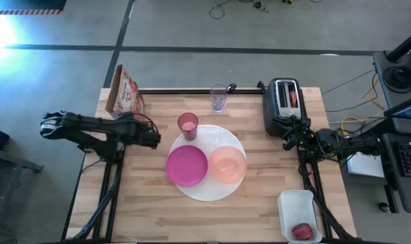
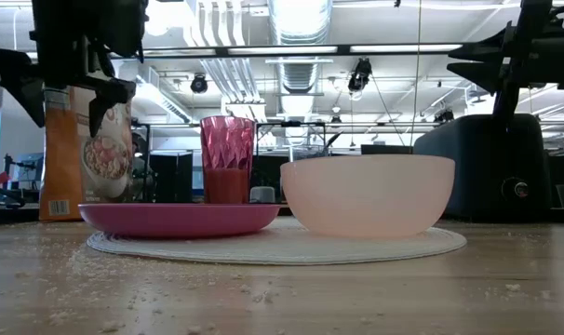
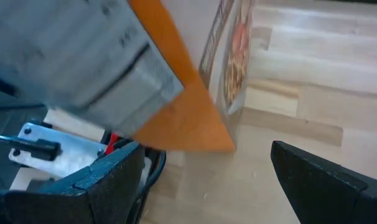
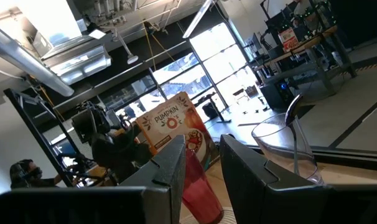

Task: Arrange a breakfast setting
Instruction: Pour the cereal into the orange bowl

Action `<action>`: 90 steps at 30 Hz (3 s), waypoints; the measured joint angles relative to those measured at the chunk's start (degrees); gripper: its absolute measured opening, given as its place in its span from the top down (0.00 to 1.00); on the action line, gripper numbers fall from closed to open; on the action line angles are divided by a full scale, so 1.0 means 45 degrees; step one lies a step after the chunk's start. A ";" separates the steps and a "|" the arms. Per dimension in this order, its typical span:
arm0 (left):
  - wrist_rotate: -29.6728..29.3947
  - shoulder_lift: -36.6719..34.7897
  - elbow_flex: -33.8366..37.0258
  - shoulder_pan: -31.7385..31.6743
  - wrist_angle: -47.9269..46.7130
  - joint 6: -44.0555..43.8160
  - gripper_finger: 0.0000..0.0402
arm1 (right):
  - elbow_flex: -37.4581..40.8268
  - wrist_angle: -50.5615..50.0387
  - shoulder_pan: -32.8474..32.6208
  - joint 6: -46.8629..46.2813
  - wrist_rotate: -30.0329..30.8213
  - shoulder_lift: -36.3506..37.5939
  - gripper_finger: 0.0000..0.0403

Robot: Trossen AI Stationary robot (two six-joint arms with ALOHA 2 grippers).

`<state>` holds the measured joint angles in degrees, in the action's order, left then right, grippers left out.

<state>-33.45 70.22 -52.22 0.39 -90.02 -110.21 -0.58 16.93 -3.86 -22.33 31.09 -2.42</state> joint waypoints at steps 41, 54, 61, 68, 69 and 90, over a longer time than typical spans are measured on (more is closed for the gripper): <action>-0.8019 0.1758 0.2791 -0.0617 0.2213 -0.1245 0.45 | 0.0002 0.0001 0.0001 0.0000 0.0000 0.0000 0.77; -0.8021 0.1758 0.2791 -0.0934 0.2156 -0.0914 0.98 | 0.0000 0.0005 0.0000 0.0000 0.0000 0.0000 0.77; -0.7989 0.1736 0.2479 -0.0731 0.2126 -0.0511 1.00 | 0.0000 0.0002 0.0003 0.0000 0.0000 0.0000 0.77; -0.8283 0.1671 0.0767 -0.0033 0.0317 0.0047 1.00 | 0.0004 0.0000 0.0004 0.0000 0.0000 0.0000 0.77; -0.8387 0.1669 0.0498 0.0073 0.0026 0.0053 1.00 | 0.0005 0.0000 0.0005 0.0003 0.0000 0.0000 0.77; -0.9340 -0.0908 -0.3353 0.3935 -0.0010 0.5959 1.00 | 0.0005 0.0000 0.0005 -0.0019 0.0005 0.0000 0.77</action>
<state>-75.48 66.13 -67.31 18.10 -90.06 -83.39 -0.56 16.93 -3.84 -22.41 31.11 -2.41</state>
